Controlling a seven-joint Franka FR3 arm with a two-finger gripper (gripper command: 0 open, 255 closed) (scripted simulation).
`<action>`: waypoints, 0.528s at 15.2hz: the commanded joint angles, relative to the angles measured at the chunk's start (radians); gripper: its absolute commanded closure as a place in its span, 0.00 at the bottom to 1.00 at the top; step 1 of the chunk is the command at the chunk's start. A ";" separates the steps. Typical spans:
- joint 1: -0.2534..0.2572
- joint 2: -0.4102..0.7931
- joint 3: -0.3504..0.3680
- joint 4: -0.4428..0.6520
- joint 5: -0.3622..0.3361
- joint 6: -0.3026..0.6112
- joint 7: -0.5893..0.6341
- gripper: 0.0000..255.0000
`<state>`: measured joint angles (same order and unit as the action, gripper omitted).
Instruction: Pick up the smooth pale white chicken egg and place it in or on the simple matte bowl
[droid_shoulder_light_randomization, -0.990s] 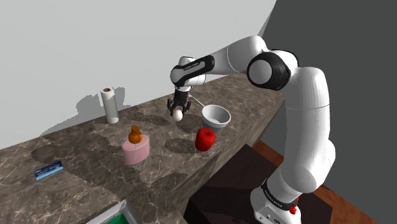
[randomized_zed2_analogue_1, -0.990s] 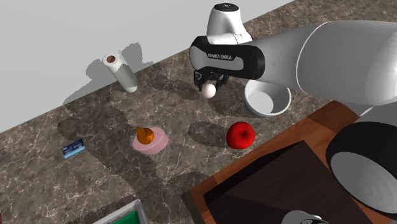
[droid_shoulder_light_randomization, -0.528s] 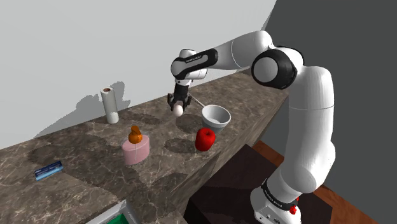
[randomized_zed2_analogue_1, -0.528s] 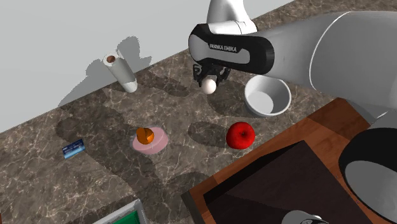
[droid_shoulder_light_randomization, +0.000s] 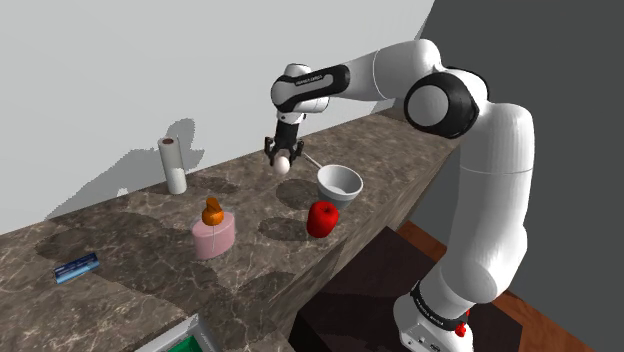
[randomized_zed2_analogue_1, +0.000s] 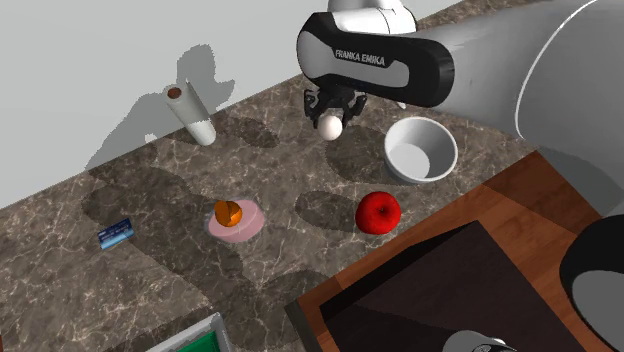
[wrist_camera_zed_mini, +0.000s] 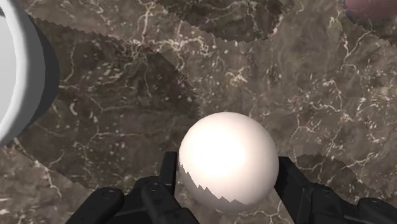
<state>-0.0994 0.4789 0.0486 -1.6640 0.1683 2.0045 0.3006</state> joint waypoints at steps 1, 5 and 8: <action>0.001 -0.012 0.000 0.012 -0.001 -0.024 0.005 1.00; 0.000 -0.034 0.000 0.033 -0.003 -0.067 0.012 1.00; 0.000 -0.048 0.000 0.053 -0.004 -0.100 0.017 1.00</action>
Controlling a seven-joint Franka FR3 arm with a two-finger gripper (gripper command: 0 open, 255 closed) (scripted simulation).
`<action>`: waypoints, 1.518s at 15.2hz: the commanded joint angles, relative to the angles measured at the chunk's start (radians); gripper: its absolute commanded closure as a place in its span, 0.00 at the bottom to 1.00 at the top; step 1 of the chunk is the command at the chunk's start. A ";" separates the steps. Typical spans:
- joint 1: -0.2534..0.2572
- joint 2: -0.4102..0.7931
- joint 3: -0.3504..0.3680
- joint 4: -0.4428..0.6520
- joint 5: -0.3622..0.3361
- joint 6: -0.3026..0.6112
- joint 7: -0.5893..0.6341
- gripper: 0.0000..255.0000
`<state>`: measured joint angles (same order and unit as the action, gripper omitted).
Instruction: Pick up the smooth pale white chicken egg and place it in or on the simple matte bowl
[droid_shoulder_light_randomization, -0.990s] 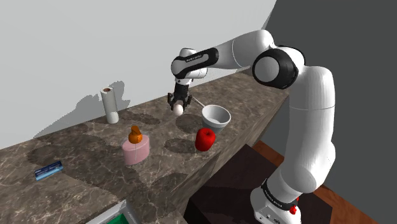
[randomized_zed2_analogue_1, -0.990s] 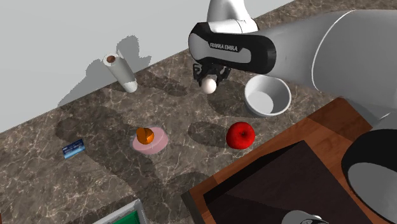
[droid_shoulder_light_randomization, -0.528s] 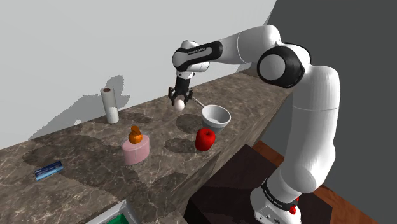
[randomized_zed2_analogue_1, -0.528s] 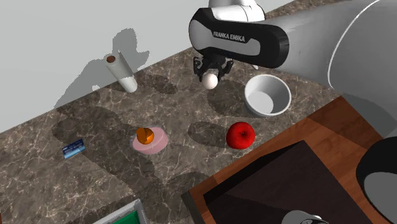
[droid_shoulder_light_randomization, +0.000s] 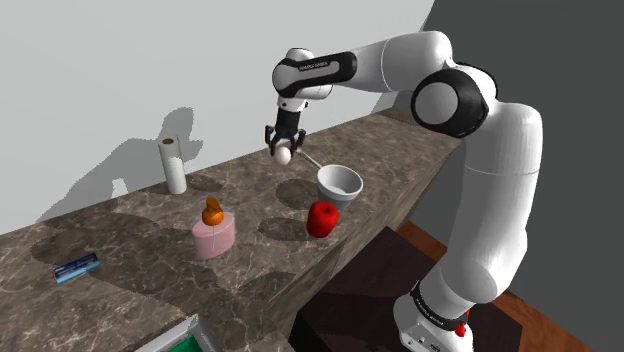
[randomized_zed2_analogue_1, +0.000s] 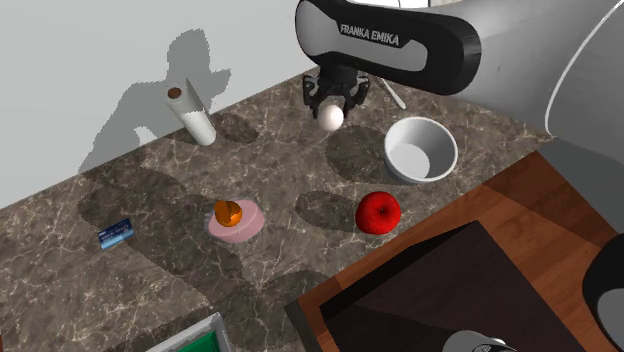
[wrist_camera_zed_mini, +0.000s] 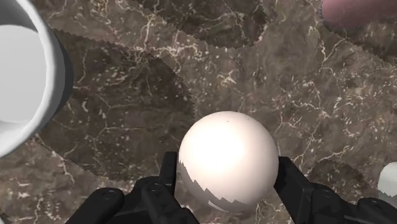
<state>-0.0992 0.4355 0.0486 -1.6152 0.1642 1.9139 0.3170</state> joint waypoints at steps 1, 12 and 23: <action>-0.001 -0.010 0.000 0.011 -0.001 -0.021 0.003 1.00; -0.096 -0.198 -0.053 -0.210 0.000 -0.012 -0.146 1.00; -0.218 -0.348 -0.151 -0.394 -0.032 -0.007 -0.356 1.00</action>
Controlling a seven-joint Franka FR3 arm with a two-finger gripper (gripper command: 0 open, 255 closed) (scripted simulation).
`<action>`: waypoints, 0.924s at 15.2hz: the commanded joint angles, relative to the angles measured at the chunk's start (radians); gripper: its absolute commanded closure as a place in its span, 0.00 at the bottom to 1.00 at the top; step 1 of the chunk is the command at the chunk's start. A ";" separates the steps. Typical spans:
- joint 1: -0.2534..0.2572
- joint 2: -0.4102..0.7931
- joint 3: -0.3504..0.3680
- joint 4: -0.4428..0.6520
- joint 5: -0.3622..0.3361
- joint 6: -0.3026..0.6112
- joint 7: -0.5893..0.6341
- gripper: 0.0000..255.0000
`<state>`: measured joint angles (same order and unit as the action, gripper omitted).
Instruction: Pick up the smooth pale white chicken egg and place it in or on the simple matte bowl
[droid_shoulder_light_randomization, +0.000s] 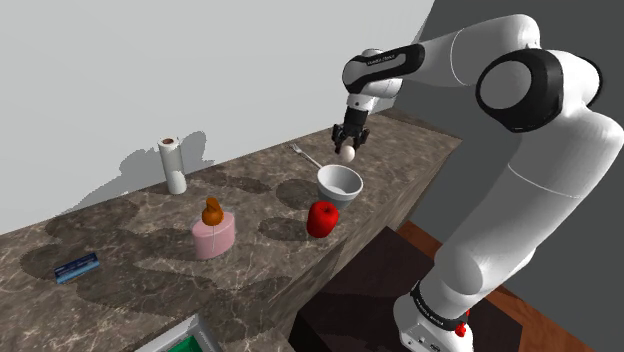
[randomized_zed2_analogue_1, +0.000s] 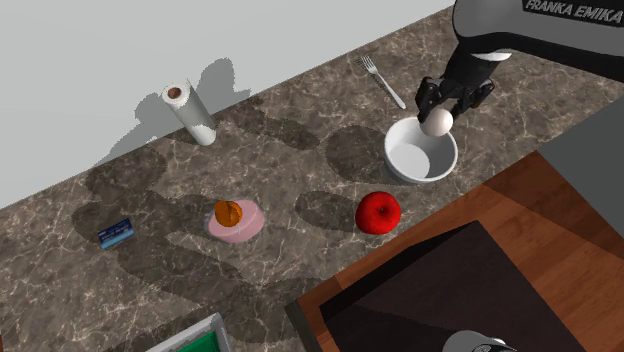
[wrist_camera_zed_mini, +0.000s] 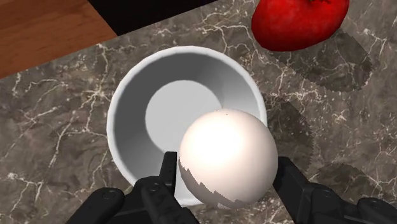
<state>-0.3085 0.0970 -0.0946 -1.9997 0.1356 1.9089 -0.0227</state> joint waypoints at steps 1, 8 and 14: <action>-0.009 -0.005 -0.008 -0.017 -0.002 0.011 -0.018 1.00; -0.009 0.037 -0.006 -0.064 0.008 0.097 -0.032 1.00; -0.009 0.079 -0.004 -0.095 0.018 0.170 -0.045 1.00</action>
